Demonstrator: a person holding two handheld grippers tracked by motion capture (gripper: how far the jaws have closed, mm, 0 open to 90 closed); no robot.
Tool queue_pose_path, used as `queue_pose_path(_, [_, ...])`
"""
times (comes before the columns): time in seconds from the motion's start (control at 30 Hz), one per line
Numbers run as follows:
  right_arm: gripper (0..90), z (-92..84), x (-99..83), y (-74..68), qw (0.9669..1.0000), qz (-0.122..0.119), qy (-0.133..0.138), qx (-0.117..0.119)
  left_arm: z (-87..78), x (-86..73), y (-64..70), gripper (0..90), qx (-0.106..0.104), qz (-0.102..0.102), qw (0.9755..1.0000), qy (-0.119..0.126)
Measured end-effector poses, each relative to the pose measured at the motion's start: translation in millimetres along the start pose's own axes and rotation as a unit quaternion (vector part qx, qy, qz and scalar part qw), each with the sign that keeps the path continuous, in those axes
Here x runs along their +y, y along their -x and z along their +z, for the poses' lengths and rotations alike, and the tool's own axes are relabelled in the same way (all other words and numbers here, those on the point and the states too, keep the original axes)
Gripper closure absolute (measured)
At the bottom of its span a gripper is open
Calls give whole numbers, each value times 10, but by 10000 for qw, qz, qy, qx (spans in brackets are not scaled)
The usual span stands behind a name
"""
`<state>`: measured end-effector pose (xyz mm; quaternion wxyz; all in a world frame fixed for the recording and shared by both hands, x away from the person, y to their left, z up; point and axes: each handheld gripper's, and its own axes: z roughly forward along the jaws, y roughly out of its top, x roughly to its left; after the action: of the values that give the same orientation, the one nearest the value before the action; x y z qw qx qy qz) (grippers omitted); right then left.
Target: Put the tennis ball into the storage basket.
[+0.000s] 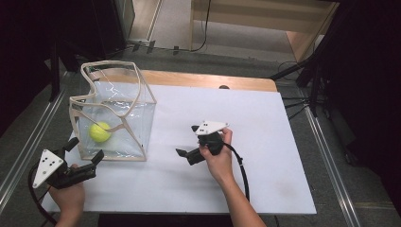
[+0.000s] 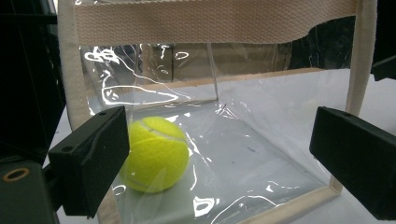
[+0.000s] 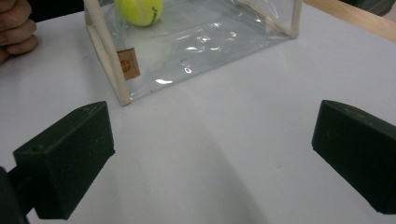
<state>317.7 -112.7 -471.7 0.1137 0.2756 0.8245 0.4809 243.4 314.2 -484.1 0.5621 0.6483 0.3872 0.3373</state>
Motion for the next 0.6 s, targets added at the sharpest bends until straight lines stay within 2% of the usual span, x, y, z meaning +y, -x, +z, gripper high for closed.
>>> queue_pose_path(0.23, [0,-179,-193,74,9996,211,30,-181,0,0,5,53,-2,0,10000,-11])
queue_pose_path(0.6, [0,-414,-376,155,9984,376,72,-421,0,0,5,54,-1,13,10000,-27])
